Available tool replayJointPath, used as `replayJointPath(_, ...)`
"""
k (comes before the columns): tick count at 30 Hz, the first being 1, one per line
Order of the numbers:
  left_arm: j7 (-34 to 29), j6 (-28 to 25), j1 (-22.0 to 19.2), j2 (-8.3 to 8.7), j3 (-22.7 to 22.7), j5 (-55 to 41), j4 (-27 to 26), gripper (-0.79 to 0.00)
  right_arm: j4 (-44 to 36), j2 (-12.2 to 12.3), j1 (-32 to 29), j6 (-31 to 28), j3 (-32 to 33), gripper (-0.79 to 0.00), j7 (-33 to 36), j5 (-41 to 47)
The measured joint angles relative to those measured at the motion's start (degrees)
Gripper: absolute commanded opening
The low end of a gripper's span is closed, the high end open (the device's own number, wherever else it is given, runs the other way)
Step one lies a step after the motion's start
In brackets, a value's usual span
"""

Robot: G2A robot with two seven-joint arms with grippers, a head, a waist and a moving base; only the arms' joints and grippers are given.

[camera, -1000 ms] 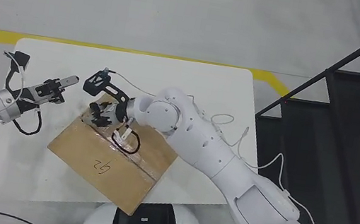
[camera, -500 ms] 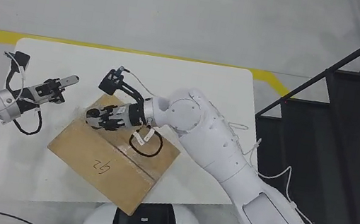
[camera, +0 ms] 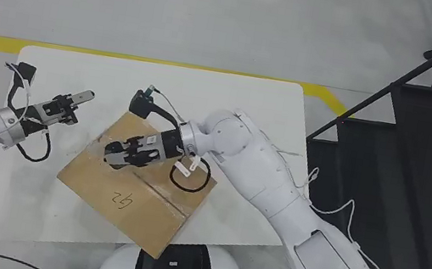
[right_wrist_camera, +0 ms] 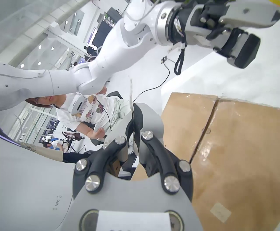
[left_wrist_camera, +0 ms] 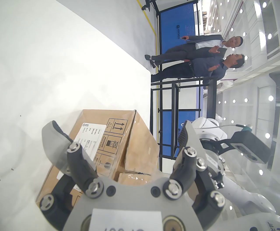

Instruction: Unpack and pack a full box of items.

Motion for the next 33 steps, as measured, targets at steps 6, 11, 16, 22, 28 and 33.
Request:
replayJointPath(6,-0.04,-0.22,-0.11,-0.04,-0.40,-0.05,0.39,0.000,5.85,-2.85,4.29,1.01,-6.13,-0.785,-3.68,-0.82)
replayJointPath(11,-0.08,-0.17,0.15,-0.03,-0.85,-0.06,0.32,0.000,11.56,-5.33,7.49,1.40,-9.83,-0.785,-6.56,-0.78)
replayJointPath(16,-0.21,-0.19,0.32,-0.09,-0.91,-0.14,0.26,0.000,16.66,-7.43,9.79,2.52,-12.23,-0.785,-9.42,-1.78)
replayJointPath(22,-0.38,-0.22,0.27,-0.16,-0.90,-0.02,0.26,0.000,21.84,-9.74,11.72,4.14,-14.61,-0.785,-12.11,-3.83)
replayJointPath(28,-0.26,-0.19,0.32,-0.23,-1.01,0.09,0.09,0.000,25.97,-11.53,12.77,3.93,-15.53,-0.785,-14.56,-4.48)
replayJointPath(33,-0.47,0.10,0.33,-0.29,-0.95,0.19,-0.11,0.000,28.99,-12.50,13.53,3.41,-15.56,-0.785,-16.03,-5.01)
